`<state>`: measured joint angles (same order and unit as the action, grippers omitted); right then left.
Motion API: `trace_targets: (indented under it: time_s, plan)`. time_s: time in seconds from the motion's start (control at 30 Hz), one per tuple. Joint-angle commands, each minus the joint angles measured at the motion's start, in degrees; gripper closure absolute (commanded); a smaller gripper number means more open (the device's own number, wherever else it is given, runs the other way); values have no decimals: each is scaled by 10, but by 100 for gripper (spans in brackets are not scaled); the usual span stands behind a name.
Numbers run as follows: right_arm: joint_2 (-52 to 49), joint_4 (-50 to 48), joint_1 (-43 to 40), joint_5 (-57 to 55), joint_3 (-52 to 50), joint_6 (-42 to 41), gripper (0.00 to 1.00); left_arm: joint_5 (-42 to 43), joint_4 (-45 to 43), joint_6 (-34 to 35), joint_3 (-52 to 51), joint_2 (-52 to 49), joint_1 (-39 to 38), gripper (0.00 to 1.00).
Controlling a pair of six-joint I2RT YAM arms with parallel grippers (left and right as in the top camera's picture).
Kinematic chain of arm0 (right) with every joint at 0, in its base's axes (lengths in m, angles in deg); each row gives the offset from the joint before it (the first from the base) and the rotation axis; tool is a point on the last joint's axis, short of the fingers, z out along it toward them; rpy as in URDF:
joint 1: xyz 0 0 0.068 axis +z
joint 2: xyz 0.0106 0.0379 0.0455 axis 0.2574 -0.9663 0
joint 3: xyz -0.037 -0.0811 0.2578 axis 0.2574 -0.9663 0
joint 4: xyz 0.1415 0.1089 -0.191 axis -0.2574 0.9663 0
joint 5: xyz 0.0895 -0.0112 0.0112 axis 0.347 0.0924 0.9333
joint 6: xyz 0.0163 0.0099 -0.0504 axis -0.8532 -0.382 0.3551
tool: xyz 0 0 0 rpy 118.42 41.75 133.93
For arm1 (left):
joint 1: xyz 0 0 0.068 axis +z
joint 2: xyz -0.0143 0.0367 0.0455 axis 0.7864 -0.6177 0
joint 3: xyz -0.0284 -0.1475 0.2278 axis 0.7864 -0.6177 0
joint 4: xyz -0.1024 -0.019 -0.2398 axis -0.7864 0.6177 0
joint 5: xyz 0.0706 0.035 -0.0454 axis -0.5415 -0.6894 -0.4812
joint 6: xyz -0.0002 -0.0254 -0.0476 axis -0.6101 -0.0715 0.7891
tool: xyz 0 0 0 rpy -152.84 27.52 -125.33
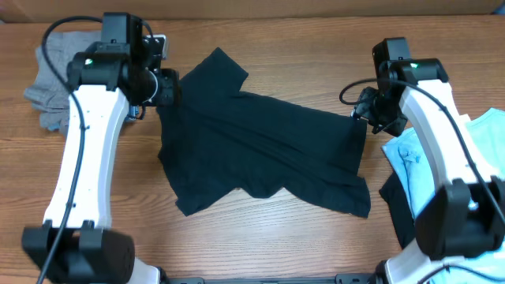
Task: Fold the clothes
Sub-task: 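Stretch the t-shirt flat, left gripper pulling left, right gripper pulling right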
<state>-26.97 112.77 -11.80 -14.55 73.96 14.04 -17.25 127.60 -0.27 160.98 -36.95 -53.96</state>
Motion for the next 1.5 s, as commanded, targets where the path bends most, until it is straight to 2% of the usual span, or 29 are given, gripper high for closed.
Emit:
trace_targets:
  time_s: [0.0,0.07,0.2,0.43,0.5,0.6,0.67,0.77,0.83,1.0,1.1,1.23,1.47]
  plan:
    - [-38,-22,-30,41,7,20,39,-2,21,-12,8,57,3,43]
    - [-63,-45,-46,70,7,20,46,-1,36,-12,8,75,3,41]
    - [-104,-66,-60,111,6,22,48,-1,64,-12,8,94,2,39]
    - [-148,-106,-60,112,4,22,49,-1,96,-12,8,94,2,35]
    - [-151,-120,-60,112,-3,22,53,-2,94,-12,8,94,2,34]
    - [-151,-141,-60,112,-19,18,67,-2,92,-12,8,94,2,32]
    - [-151,-156,-60,112,-32,17,69,-1,94,-10,8,94,2,32]
    - [-151,-164,-60,111,-34,18,69,-1,94,-6,8,94,2,31]
    - [-151,-169,-60,110,-35,18,64,0,92,-6,8,94,2,30]
    - [-151,-185,-60,110,-47,17,66,0,92,-6,8,94,2,29]
    - [-151,-207,-60,110,-64,18,71,0,92,-6,8,94,2,29]
    - [-150,-222,-61,111,-75,18,93,0,92,-6,8,94,2,29]
    - [-103,-212,-66,115,-42,19,96,0,90,-6,8,94,2,28]
